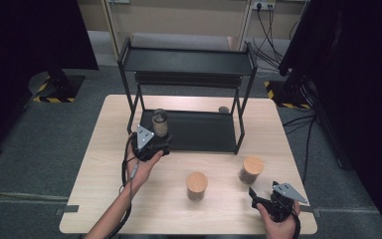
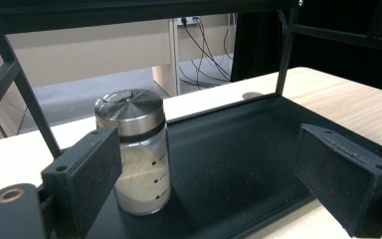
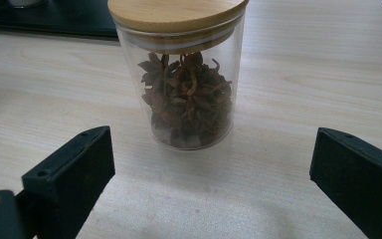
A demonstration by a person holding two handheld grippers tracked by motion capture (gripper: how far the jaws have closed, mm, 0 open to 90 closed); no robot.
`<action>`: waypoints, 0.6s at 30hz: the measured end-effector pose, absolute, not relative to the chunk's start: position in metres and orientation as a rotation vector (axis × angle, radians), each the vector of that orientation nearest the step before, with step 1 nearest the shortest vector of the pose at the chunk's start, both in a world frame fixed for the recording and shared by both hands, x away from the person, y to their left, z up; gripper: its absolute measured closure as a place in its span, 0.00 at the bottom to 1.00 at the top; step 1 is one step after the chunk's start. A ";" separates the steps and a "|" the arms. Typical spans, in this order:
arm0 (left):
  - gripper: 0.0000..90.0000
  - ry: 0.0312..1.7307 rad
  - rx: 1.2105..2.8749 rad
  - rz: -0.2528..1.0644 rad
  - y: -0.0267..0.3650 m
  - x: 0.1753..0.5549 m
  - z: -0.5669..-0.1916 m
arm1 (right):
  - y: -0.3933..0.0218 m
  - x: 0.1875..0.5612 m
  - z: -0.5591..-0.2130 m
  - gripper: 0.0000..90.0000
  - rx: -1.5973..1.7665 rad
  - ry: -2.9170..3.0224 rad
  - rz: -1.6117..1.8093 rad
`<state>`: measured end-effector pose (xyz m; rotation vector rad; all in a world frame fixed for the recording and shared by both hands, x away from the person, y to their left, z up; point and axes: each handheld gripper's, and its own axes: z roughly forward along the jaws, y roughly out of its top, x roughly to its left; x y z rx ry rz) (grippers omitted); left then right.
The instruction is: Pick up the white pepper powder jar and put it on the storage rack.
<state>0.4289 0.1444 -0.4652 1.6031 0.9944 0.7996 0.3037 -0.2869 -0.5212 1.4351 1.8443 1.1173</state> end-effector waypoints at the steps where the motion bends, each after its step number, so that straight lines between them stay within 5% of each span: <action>1: 0.12 0.996 1.604 0.799 0.145 0.428 -0.466 | -0.287 0.304 -0.521 0.04 1.435 1.844 1.118; 18: 0.12 0.970 1.591 0.794 0.154 0.400 -0.465 | -0.287 0.304 -0.521 0.04 1.436 1.842 1.118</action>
